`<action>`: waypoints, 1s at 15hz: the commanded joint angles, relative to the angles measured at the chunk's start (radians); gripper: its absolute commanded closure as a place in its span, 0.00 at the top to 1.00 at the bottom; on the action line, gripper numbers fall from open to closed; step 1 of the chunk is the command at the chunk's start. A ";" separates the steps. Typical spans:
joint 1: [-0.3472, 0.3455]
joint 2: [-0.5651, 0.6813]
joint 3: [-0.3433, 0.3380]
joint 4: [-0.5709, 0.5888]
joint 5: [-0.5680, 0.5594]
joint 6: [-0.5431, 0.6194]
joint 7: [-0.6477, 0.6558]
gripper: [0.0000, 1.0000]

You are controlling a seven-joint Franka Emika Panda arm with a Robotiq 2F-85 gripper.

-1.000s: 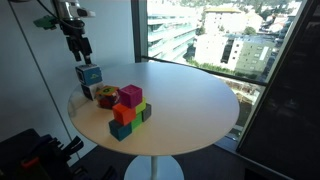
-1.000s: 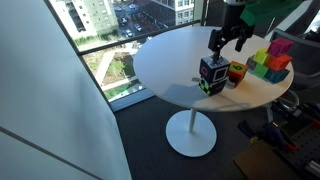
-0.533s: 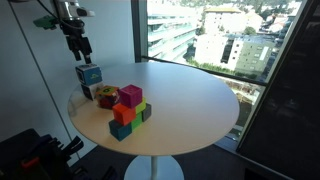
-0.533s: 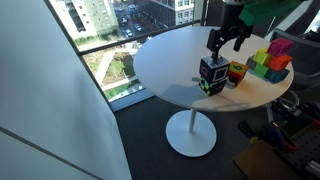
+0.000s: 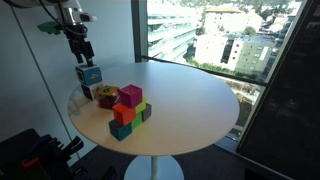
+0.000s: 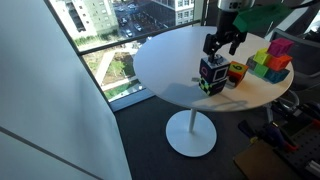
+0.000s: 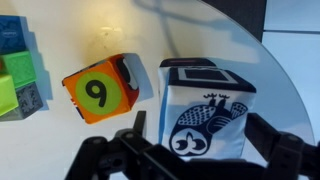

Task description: Put the plushy cube with number 4 on top of the pink block

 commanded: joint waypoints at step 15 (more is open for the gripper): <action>0.045 0.086 -0.017 0.088 -0.044 0.001 0.024 1.00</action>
